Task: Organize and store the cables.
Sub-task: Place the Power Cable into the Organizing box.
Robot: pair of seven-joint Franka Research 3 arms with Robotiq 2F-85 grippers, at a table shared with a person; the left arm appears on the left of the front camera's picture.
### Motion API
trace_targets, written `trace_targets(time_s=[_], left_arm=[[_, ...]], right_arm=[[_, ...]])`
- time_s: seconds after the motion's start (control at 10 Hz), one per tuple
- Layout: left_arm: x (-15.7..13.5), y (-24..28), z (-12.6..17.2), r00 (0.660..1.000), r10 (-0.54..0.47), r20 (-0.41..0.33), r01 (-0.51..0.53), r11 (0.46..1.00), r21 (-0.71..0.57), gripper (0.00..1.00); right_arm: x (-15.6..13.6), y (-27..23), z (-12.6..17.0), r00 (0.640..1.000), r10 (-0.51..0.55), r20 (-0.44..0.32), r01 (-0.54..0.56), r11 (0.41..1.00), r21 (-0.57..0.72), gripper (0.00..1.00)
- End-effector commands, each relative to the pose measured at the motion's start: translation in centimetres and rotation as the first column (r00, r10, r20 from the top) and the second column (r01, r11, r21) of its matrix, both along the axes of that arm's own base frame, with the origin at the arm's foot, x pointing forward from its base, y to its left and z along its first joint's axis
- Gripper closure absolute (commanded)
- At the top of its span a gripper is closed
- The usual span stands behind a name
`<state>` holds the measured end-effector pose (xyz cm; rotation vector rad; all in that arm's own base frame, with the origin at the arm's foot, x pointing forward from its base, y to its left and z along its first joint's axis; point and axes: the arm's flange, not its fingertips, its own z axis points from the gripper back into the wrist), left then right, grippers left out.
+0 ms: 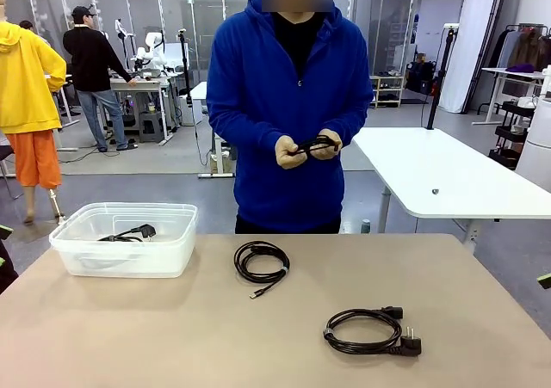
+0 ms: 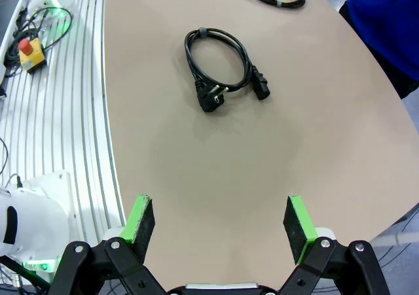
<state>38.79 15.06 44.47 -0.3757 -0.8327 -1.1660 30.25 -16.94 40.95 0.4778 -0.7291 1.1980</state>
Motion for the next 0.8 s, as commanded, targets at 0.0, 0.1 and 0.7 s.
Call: trace_targets(time_s=[0.0, 0.1, 0.7], left_arm=[[-0.1, -0.3, 0.0, 1.000, 0.023, 0.015, -0.023, 1.000, -0.002, 0.02], [-0.1, -0.3, 0.0, 1.000, 0.023, 0.015, -0.023, 1.000, -0.002, 0.02], [-2.1, -0.1, 1.5, 0.999, 0.041, -0.020, -0.039, 0.994, 0.103, 0.02]], right_arm=[[-1.7, 3.2, 0.0, 1.000, -0.003, -0.030, 0.001, 0.998, -0.057, 0.00], [-2.0, 3.9, 0.5, 1.000, 0.019, -0.023, -0.020, 0.998, -0.060, 0.00], [-4.0, 0.7, -1.4, 0.997, 0.071, 0.024, -0.071, 0.997, 0.010, 0.00]])
